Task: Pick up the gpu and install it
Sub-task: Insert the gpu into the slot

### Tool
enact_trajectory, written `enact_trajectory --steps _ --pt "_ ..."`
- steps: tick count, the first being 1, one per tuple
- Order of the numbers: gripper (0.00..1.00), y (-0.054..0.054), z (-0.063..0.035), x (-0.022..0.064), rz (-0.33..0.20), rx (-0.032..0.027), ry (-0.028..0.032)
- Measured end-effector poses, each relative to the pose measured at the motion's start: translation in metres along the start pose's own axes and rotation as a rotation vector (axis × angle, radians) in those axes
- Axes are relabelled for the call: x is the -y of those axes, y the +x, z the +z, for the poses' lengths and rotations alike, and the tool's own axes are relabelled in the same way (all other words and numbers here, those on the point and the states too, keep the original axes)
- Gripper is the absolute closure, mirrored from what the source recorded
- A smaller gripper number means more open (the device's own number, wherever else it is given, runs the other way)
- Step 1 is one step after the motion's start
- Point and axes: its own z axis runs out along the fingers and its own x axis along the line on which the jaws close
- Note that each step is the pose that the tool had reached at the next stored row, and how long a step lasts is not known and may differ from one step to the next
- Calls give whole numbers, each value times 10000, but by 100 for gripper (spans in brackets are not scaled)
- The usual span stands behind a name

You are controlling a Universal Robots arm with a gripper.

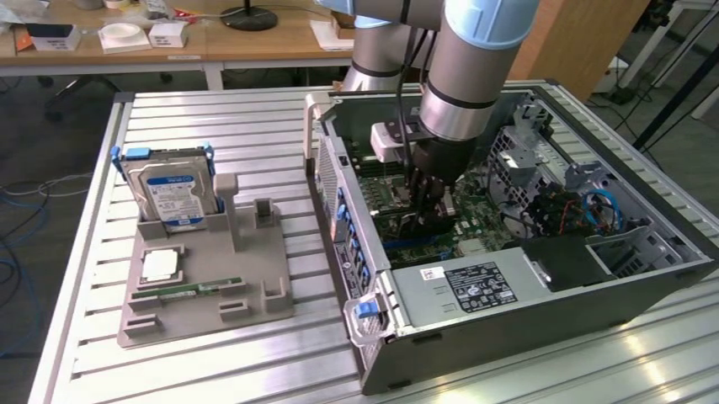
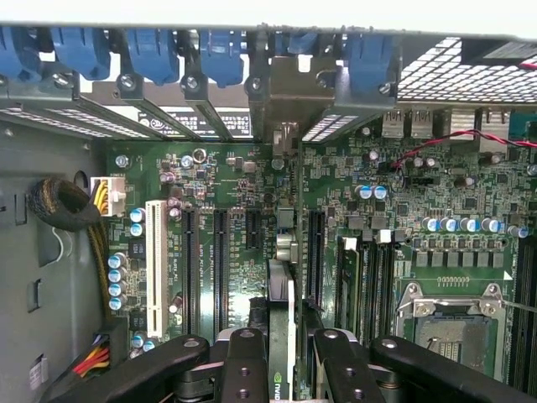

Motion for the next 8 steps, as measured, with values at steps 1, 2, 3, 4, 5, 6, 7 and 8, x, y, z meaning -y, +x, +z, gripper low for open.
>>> enact_trajectory --steps 1,2,3,4,5,6,7,8 --pt "74 0 0 0 15 0 0" --pt "74 0 -1 0 28 -2 0" --pt "74 0 -1 0 35 -2 1" --pt "74 1 -1 0 43 -3 1" --pt "74 4 -1 -1 57 -6 0" --pt "74 4 -1 -1 71 -8 1" --pt "74 5 -1 -1 76 -7 1" --pt "74 5 0 -1 79 -7 1"
